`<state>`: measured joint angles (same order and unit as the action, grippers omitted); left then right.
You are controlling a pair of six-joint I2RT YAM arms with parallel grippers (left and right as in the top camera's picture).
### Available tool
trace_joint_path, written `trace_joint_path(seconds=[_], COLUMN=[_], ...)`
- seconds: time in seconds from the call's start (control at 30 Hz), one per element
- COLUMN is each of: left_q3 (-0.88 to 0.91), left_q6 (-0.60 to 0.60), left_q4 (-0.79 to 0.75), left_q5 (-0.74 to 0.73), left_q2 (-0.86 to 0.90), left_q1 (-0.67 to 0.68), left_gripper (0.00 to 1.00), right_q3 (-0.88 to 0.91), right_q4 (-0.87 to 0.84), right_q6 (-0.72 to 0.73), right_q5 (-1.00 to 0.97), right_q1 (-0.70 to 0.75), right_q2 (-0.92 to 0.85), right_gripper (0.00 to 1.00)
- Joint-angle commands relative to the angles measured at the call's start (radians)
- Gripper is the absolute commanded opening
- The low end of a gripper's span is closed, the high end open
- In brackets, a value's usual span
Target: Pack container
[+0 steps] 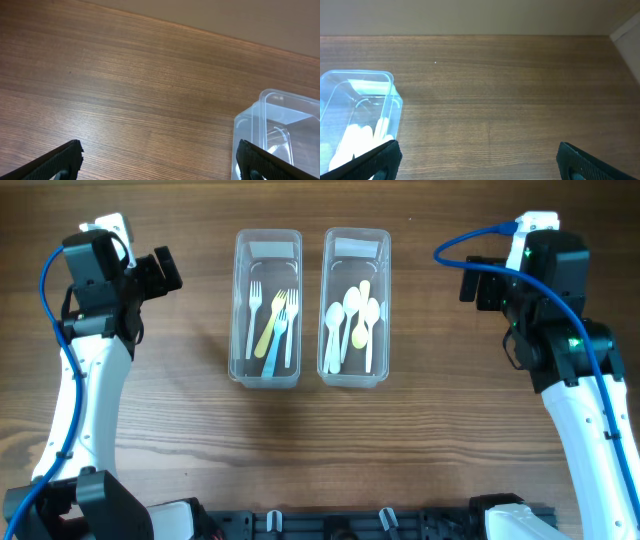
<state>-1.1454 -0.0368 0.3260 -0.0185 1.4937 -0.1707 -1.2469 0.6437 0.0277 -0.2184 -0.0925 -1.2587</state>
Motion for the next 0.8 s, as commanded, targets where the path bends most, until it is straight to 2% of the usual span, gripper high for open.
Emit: trace_joint_path(seconds=[0.0,0.53,0.67,0.77], left_q3=[-0.008,-0.008,-0.008,-0.008], left_q6=[-0.005,-0.005,-0.005,-0.005], left_q4=[0.004,0.004,0.004,0.004], left_q5=[0.009,0.009,0.009,0.009], left_q2=[-0.02,-0.02,-0.02,-0.02], left_q1=[-0.004,-0.004,-0.004,-0.004], left_gripper=[1.0,1.0,1.0,1.0], right_q3=[-0.01,-0.01,-0.009,-0.008], right_q4=[-0.002,0.0,0.001,0.001], right_q6=[-0.009,-0.009,-0.009,-0.009], right_q5=[-0.021,-0.021,-0.02,-0.021], right_q1=[0.0,0.0,0.0,0.0], right_q2=[-0.006,-0.004,0.081,0.213], right_gripper=[1.0,1.0,1.0,1.0])
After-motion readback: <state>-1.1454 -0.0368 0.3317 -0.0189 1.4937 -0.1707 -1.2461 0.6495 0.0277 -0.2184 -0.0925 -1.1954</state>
